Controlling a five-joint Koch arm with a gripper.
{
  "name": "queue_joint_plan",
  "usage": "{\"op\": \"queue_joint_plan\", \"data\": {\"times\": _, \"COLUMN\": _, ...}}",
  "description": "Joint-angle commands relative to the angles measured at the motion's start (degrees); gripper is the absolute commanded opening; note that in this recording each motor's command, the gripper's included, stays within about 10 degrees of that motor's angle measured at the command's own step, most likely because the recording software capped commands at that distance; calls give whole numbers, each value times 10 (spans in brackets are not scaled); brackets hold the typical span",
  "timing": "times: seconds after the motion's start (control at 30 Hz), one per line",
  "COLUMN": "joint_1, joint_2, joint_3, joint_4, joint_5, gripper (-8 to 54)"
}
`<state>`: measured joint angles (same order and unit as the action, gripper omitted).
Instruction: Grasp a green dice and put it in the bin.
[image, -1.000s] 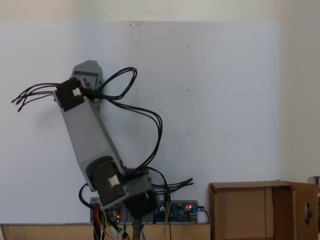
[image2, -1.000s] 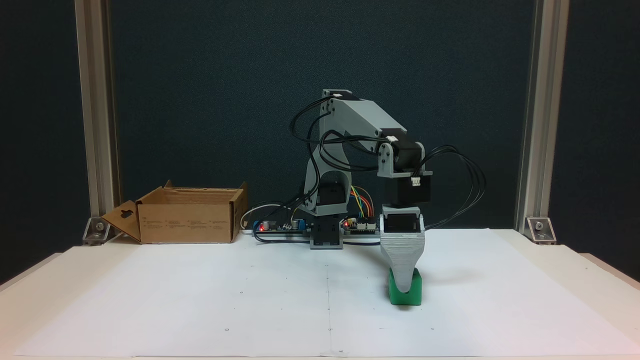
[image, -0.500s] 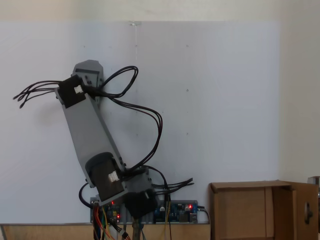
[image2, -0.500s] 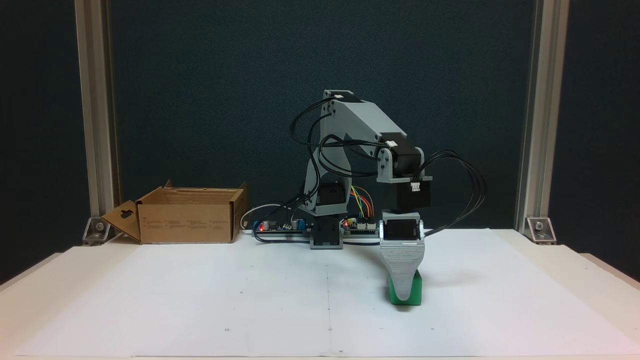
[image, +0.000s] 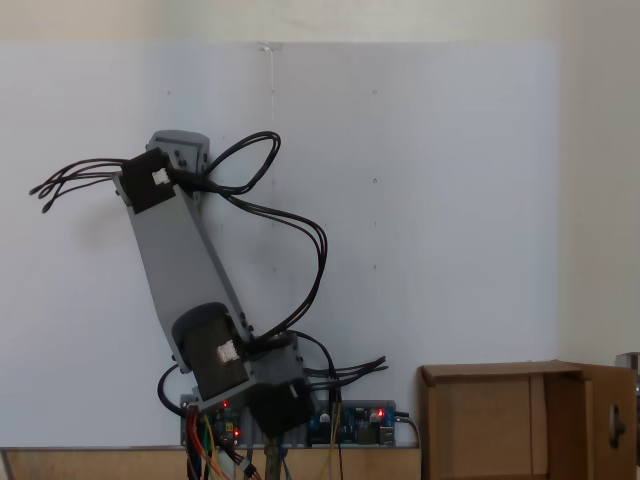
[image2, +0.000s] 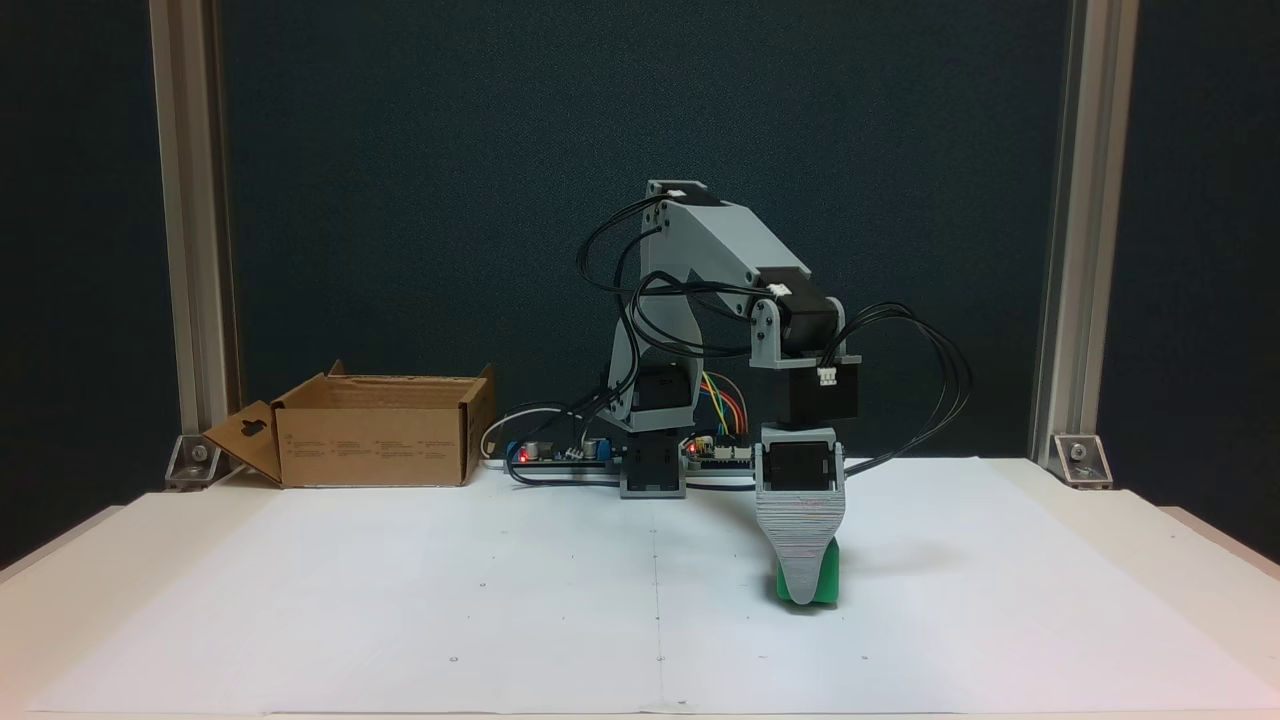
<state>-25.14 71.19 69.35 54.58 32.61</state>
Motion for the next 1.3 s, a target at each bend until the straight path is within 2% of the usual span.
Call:
{"op": "queue_joint_plan", "data": {"times": 0.0, "joint_1": 1, "joint_2": 4, "joint_3": -7, "joint_4": -7, "joint_5": 26, "gripper": 122}}
{"op": "queue_joint_plan", "data": {"times": 0.13, "joint_1": 20, "joint_2": 5, "joint_3": -22, "joint_4": 12, "joint_5": 26, "gripper": 122}}
{"op": "queue_joint_plan", "data": {"times": 0.23, "joint_1": 45, "joint_2": 9, "joint_3": -100, "joint_4": 97, "joint_5": 25, "gripper": 122}}
{"op": "queue_joint_plan", "data": {"times": 0.3, "joint_1": 65, "joint_2": 10, "joint_3": -236, "joint_4": 203, "joint_5": 25, "gripper": 122}}
{"op": "queue_joint_plan", "data": {"times": 0.5, "joint_1": 120, "joint_2": 34, "joint_3": -463, "joint_4": 409, "joint_5": 23, "gripper": 122}}
{"op": "queue_joint_plan", "data": {"times": 0.97, "joint_1": 390, "joint_2": 192, "joint_3": -462, "joint_4": 461, "joint_5": -135, "gripper": 122}}
{"op": "queue_joint_plan", "data": {"times": 1.27, "joint_1": 722, "joint_2": 218, "joint_3": -461, "joint_4": 458, "joint_5": -306, "gripper": 122}}
